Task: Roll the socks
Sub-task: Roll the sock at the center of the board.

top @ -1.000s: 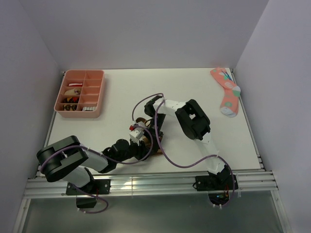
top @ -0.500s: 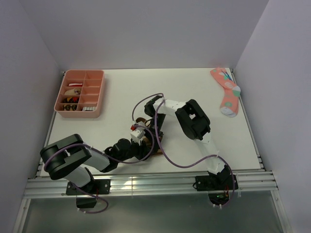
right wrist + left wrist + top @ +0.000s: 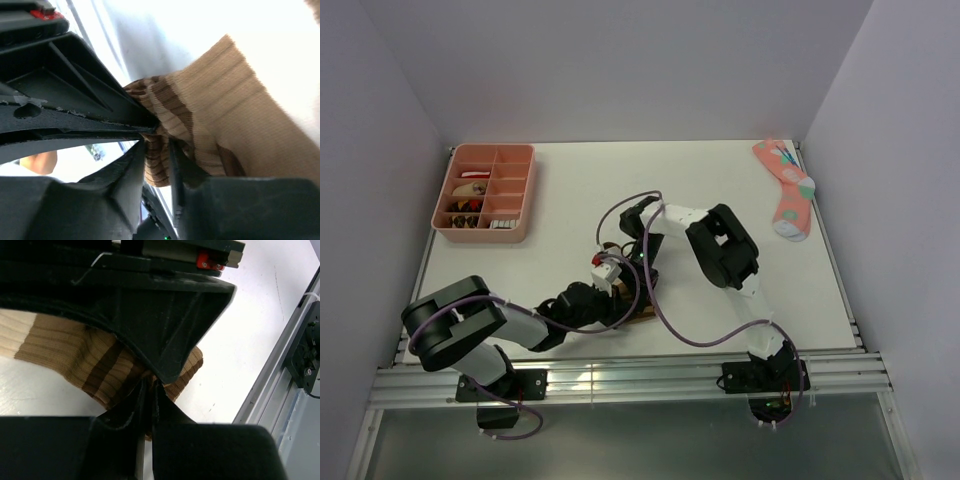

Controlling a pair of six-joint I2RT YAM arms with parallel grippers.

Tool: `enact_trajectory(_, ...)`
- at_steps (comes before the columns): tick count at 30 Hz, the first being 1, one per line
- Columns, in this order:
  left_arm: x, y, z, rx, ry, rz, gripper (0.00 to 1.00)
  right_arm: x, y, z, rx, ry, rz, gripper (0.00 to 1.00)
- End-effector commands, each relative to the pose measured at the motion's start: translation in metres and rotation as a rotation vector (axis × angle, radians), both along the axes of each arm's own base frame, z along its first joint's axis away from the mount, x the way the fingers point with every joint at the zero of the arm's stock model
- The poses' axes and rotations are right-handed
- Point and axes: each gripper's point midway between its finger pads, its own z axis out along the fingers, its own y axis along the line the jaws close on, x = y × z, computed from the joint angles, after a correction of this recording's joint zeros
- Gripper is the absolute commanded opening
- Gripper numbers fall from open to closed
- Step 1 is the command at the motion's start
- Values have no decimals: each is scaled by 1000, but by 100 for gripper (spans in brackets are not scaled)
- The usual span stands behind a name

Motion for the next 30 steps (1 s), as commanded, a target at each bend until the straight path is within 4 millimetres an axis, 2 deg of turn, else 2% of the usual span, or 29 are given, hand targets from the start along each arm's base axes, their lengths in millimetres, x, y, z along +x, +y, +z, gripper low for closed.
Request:
enact_trajectory(1, -8, 3, -9, 43, 62, -6, 0, 27, 16, 12, 61, -140, -91, 38)
enact_trajectory(3, -9, 6, -8, 38, 72, 3, 0, 42, 16, 14, 76, -202, -141, 41)
enact_trajectory(6, -8, 8, -8, 51, 86, 26, 0, 60, 9, 32, 105, -265, -236, 41)
enact_trajectory(8, -8, 9, -12, 72, 105, 23, 0, 68, 2, 35, 107, -296, -273, 41)
enact_trajectory(9, -9, 7, -11, 71, 113, 13, 0, 75, -3, 44, 111, -342, -299, 41)
enact_trajectory(11, -8, 6, -11, 66, 129, 12, 0, 79, -9, 47, 119, -384, -330, 41)
enact_trajectory(12, -8, 5, -11, 61, 137, 9, 0, 84, -13, 58, 139, -414, -354, 41)
enact_trajectory(14, -7, 7, -13, 54, 172, 5, 0, 86, -20, 61, 152, -444, -385, 40)
enact_trajectory(15, -7, 6, -12, 47, 187, 1, 0, 88, -24, 72, 170, -481, -402, 36)
enact_trajectory(17, -5, 9, -12, 34, 234, -3, 0, 91, -35, 73, 173, -524, -426, 36)
enact_trajectory(18, -5, 11, -14, 43, 260, -3, 0, 91, -39, 83, 196, -571, -421, 36)
enact_trajectory(20, -1, 14, -13, 41, 297, -7, 0, 88, -45, 83, 199, -609, -406, 36)
enact_trajectory(21, -1, 12, -10, 33, 311, -25, 0, 89, -46, 92, 227, -654, -392, 36)
enact_trajectory(22, 0, 16, -13, 46, 344, -19, 0, 86, -51, 88, 217, -675, -386, 36)
enact_trajectory(24, 0, 13, -10, 43, 395, -44, 0, 86, -53, 92, 247, -751, -341, 36)
enact_trajectory(25, 0, 16, -13, 53, 435, -43, 0, 81, -56, 86, 236, -762, -324, 36)
enact_trajectory(27, -4, 12, -14, 50, 509, -79, 0, 77, -51, 88, 266, -855, -257, 35)
enact_trajectory(28, -9, 12, -16, 52, 548, -95, 0, 67, -54, 77, 254, -863, -229, 35)
enact_trajectory(29, -12, 11, -20, 52, 590, -101, 0, 60, -43, 78, 284, -909, -179, 34)
enact_trajectory(30, -18, 10, -18, 42, 626, -135, 0, 58, -43, 84, 294, -984, -145, 34)
